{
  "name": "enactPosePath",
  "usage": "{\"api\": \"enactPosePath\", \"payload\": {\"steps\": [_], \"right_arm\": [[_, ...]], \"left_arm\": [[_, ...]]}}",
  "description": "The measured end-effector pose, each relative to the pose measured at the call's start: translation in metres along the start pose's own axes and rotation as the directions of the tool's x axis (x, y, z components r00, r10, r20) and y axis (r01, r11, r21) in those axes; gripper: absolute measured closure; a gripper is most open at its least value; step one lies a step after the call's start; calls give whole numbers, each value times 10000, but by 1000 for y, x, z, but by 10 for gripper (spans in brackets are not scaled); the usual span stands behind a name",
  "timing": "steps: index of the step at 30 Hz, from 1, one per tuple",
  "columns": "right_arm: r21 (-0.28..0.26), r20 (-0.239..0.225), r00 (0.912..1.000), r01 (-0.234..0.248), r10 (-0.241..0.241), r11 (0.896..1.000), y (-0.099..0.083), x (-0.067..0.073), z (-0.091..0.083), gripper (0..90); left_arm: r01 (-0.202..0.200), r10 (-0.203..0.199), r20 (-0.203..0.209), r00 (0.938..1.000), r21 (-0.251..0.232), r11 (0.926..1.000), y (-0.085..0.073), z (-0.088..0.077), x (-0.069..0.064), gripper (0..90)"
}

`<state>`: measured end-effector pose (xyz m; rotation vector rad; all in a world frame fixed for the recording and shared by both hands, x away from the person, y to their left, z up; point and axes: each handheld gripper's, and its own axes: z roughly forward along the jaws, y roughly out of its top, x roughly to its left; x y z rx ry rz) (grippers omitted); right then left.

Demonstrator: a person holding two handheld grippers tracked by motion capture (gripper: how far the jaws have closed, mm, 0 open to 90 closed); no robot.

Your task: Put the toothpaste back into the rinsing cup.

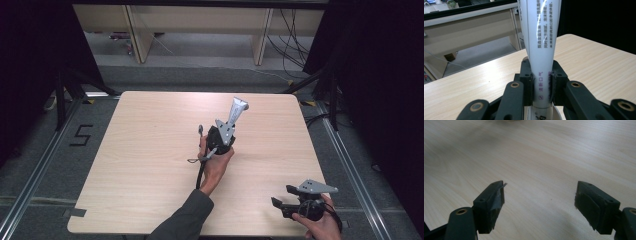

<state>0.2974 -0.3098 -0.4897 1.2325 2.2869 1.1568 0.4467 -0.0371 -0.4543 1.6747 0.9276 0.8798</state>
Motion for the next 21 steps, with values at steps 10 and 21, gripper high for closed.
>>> {"api": "enactPosePath", "payload": {"steps": [10,21], "right_arm": [[39,-1,10000,-24,24,10000,0,0,0,247],[-14,42,10000,60,-60,10000,-1,-1,1,249]], "left_arm": [[-67,67,-8,10000,336,9994,-9,1,1,757],[-60,59,12,10000,651,9979,-15,-1,5,722]]}}
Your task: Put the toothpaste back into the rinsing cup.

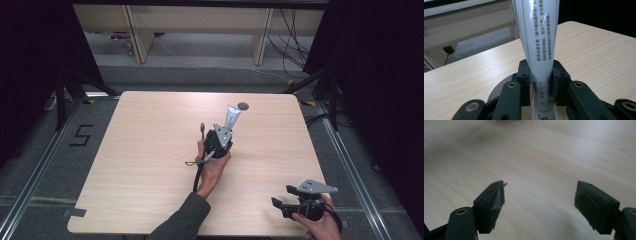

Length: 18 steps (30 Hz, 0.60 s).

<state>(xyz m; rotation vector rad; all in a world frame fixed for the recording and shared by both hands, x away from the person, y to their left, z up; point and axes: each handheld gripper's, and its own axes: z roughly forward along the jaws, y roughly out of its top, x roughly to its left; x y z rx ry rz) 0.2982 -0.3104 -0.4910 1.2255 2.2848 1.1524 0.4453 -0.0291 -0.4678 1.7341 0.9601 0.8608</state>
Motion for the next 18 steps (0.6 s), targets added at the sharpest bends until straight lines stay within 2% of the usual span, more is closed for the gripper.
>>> {"api": "enactPosePath", "payload": {"steps": [1,2,3,4,5,6,8,9,10,11,12,14,16,17,18], "right_arm": [[-10,5,9999,-122,122,9999,0,1,1,249],[-2,32,10000,5,-5,10000,0,0,0,249],[40,-65,9997,-254,254,9997,-1,2,0,249],[-1,-11,10000,4,-4,10000,0,0,0,250],[61,-42,10000,23,-22,10000,0,1,0,249],[74,-221,9997,-62,64,10000,0,2,1,249],[91,-28,10000,14,-13,10000,0,3,1,249],[86,8,10000,56,-56,9999,0,3,1,249],[47,34,10000,80,-80,10000,0,3,1,249],[37,31,10000,70,-70,10000,0,3,1,249],[62,-180,9998,-48,49,10000,0,3,1,249],[111,13,10000,57,-57,9999,0,2,0,249],[117,-63,10000,34,-33,9999,0,2,0,249],[129,-59,10000,13,-12,9999,0,2,0,249],[82,-190,9998,-66,68,9999,0,3,1,249]], "left_arm": [[5,-5,9,10000,53,10000,0,0,1,718],[57,-58,100,9999,118,9999,-1,0,1,713],[20,-20,0,10000,171,9999,-2,-1,1,708],[-33,33,120,9999,46,10000,-2,0,1,702],[-18,18,2,10000,106,9999,-2,-2,1,702],[38,-39,98,9999,77,10000,-2,-2,1,698],[126,-126,88,9999,-42,9999,-1,-4,2,680],[55,-55,-14,10000,-84,10000,0,-5,2,673],[77,-76,126,9999,-55,10000,1,-5,2,668],[-1,2,64,10000,-59,10000,2,-6,2,665],[-5,5,33,10000,-102,9999,2,-6,1,660],[-20,21,66,10000,-140,9999,3,-9,0,626],[-18,17,-44,10000,-133,9999,4,-11,-1,585],[-24,25,36,10000,-170,9999,5,-10,-1,552],[141,-141,41,9999,-58,9999,5,-11,-2,522]]}}
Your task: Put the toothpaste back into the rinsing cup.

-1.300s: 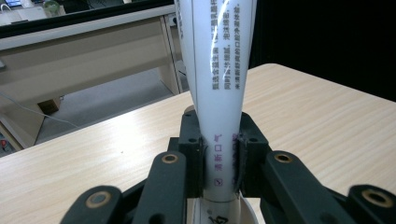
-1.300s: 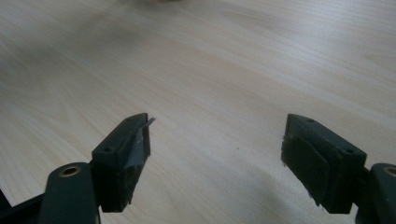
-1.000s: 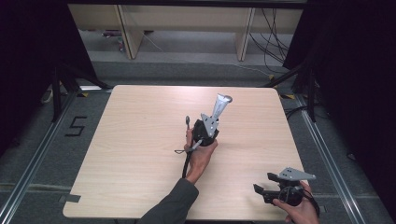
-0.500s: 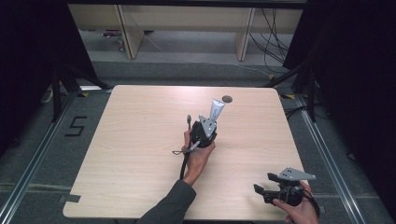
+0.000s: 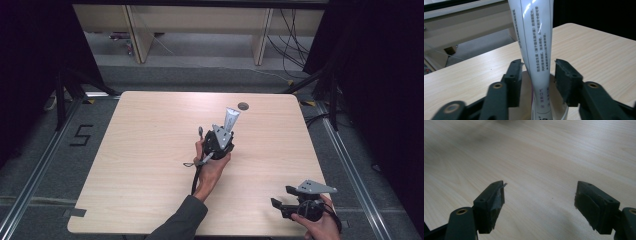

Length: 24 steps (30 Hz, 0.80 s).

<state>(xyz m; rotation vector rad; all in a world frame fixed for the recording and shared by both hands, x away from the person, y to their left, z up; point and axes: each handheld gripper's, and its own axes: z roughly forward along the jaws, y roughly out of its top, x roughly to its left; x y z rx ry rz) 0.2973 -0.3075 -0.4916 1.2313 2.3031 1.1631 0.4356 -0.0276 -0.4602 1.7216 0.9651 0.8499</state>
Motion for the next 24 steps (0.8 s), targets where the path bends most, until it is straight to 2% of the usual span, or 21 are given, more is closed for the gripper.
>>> {"api": "enactPosePath", "payload": {"steps": [1,2,3,6,7,11,12,13,14,19,21,24], "right_arm": [[10,91,9999,60,-60,10000,0,0,-1,249],[9,-25,10000,-10,10,10000,0,0,0,249],[20,115,9999,56,-56,10000,0,0,0,249],[45,136,9999,41,-41,10000,0,0,-1,249],[80,120,9999,46,-47,10000,0,0,-1,249],[59,112,9999,64,-64,10000,0,-1,-1,249],[123,15,9997,-224,224,9997,0,1,-1,249],[121,9,9997,-231,231,9997,0,1,-1,249],[61,81,10000,37,-38,10000,0,-1,-1,249],[10,76,10000,60,-60,10000,0,-1,-1,249],[20,95,9999,70,-70,10000,0,-2,-1,249],[18,111,9999,57,-57,10000,0,-2,-1,249]], "left_arm": [[-139,139,34,9999,-20,9999,0,0,0,511],[-197,197,-59,9998,69,9998,0,-2,-1,502],[-212,213,-78,9997,77,9997,0,-2,-1,493],[-201,201,1,9998,50,9998,-1,-2,-1,470],[-145,146,-91,9999,147,9998,0,-4,-1,469],[-338,338,-36,9994,145,9993,1,-6,-1,427],[-410,411,-25,9992,196,9990,1,-7,-2,412],[-488,489,-53,9988,219,9986,1,-8,-2,404],[-464,464,-15,9989,217,9987,2,-9,-3,400],[-446,445,59,9990,287,9986,4,-17,-7,377],[-364,354,351,9988,295,9989,5,-18,-6,374],[-323,308,368,9988,403,9987,5,-23,-6,368]]}}
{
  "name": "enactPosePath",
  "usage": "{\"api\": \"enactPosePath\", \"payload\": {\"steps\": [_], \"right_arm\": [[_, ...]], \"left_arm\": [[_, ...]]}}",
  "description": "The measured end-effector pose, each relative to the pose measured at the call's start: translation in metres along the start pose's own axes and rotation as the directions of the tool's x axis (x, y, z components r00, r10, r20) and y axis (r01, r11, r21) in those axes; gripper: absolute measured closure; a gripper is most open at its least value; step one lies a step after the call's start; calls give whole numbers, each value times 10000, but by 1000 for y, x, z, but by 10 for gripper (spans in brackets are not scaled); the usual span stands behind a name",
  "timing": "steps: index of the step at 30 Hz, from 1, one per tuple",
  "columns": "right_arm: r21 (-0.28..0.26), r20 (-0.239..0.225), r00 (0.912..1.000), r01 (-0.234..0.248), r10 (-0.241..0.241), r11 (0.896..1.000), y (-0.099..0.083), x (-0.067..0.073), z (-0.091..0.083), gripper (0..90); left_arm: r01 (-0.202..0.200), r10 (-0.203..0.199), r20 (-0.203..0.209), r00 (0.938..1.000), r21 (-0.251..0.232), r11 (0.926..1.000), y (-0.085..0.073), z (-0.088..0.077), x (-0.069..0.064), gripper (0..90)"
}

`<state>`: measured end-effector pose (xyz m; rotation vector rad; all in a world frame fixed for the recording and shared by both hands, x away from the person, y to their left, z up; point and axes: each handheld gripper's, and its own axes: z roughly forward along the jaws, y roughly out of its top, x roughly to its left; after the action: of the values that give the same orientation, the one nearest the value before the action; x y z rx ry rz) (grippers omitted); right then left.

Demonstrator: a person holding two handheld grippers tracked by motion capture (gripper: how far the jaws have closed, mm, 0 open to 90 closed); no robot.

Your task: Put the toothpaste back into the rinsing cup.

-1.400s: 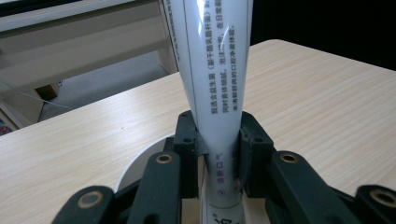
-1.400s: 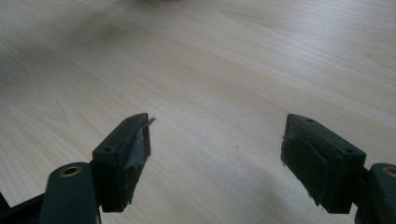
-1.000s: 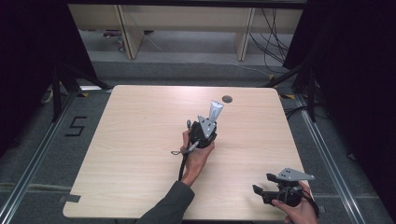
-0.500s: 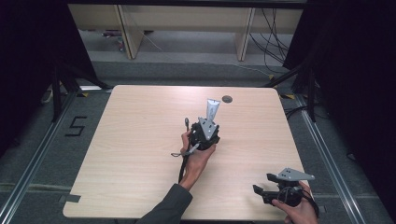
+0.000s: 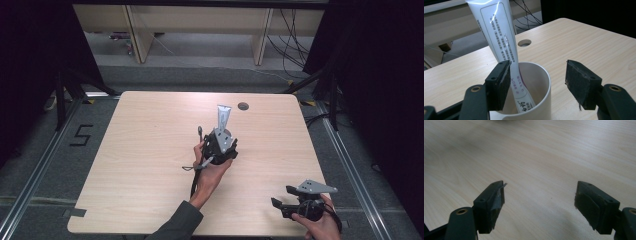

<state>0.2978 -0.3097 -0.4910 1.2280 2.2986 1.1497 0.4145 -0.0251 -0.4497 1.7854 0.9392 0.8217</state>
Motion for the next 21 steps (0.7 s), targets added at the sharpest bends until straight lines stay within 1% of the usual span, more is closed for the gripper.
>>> {"api": "enactPosePath", "payload": {"steps": [1,2,3,5,8,10,12,14,16,17,18,19,20,21], "right_arm": [[-46,17,10000,-9,9,10000,0,0,0,249],[-54,11,10000,-37,37,10000,0,0,0,249],[-43,24,10000,-39,39,10000,0,0,0,249],[0,34,10000,-5,5,10000,0,0,0,249],[-25,100,9999,14,-13,10000,0,0,0,249],[-20,134,9999,30,-30,10000,0,0,0,249],[-61,171,9999,24,-23,10000,0,0,0,249],[-18,139,9999,32,-31,10000,0,0,0,249],[-94,167,9998,-47,49,9999,0,0,0,248],[-95,120,9999,-29,30,10000,0,-1,0,249],[-20,-13,9993,-362,362,9993,-1,1,0,249],[-33,-12,9992,-393,393,9992,-1,0,0,249],[38,-3,9993,-381,381,9993,-1,0,0,249],[55,12,9988,-480,480,9988,-1,0,0,249]], "left_arm": [[1,-2,107,9999,17,10000,-1,-1,0,368],[-115,114,158,9998,64,9999,-1,-3,0,365],[-139,137,195,9997,96,9999,-1,-4,1,363],[44,-47,445,9990,82,10000,-2,-7,1,359],[-163,156,741,9971,81,9998,-2,-11,0,359],[3,-19,1020,9948,161,9999,-4,-14,-1,357],[58,-84,1202,9927,220,9997,-4,-16,-1,351],[252,-281,1412,9896,219,9994,-6,-19,-2,344],[469,-506,1703,9841,256,9986,-8,-21,-2,337],[501,-546,1802,9821,293,9983,-10,-23,-2,335],[498,-552,1890,9804,332,9982,-11,-25,-3,333],[477,-539,2018,9779,356,9982,-12,-26,-3,331],[494,-563,2086,9764,381,9981,-13,-28,-3,331],[505,-575,2132,9753,384,9980,-14,-29,-3,331]]}}
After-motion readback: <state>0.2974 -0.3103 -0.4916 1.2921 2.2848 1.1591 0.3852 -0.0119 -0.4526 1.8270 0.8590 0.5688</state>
